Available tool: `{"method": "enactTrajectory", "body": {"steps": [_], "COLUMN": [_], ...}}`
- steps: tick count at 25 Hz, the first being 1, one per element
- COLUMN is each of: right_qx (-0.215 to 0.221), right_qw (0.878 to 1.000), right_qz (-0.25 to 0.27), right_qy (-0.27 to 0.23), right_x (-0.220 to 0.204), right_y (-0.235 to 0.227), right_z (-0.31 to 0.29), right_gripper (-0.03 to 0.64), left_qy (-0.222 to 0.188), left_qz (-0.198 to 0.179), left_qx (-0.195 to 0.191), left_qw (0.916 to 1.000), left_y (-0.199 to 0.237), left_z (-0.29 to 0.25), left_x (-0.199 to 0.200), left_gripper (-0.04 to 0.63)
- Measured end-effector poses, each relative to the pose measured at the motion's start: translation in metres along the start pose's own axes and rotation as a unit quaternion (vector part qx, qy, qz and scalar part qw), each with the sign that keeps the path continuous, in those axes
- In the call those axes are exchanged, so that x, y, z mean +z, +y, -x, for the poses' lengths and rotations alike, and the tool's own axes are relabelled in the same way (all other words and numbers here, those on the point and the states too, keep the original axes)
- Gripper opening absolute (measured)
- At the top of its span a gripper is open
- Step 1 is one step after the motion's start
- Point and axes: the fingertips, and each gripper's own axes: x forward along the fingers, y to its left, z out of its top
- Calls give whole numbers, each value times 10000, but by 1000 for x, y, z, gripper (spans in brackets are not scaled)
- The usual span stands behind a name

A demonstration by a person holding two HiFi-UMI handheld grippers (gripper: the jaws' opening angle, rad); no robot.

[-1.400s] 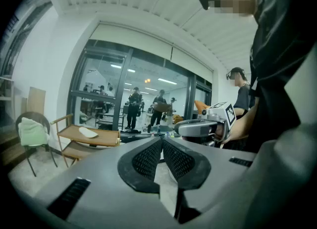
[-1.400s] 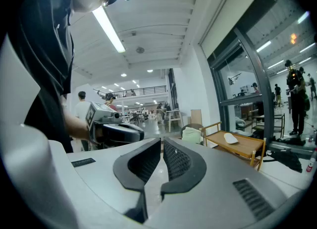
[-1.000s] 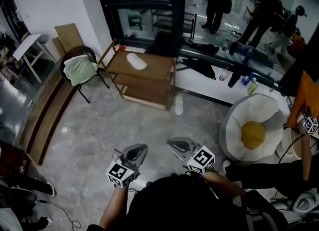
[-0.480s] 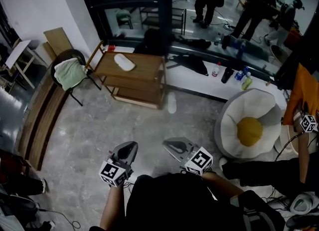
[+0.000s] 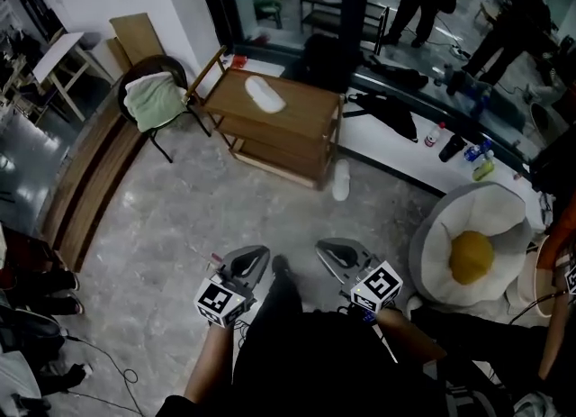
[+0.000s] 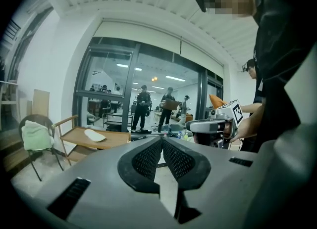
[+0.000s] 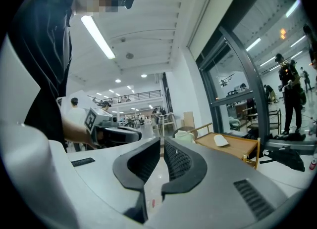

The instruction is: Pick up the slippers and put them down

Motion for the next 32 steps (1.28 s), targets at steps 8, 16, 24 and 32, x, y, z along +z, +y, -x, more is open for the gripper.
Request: {"method": "enactTrajectory", "body": {"steps": [8,16,24,32], "right_qx": [-179,-373,-627,-515], "right_qw": [9996,9991,9977,9986], "right_qz": [28,102,134,49], "right_qy": [208,160,211,128], "right_x": [24,46,53,56], "right_y": [-61,-108,-155,-219], "right_z": [-93,-188,-228,-261], "right_gripper": [34,34,34,34], "left_qy": [-277,-285,-353,-175], "left_qz": [105,191,260,256], "left_qx": [-230,-614,-806,-729], "left_qw": [9993,9975,9958,9969], "left_y": [111,203,263,309], "left_z": [-36,-56,-100,-153], "left_x": [37,53,61,65], "left_gripper": [23,23,23,23]}}
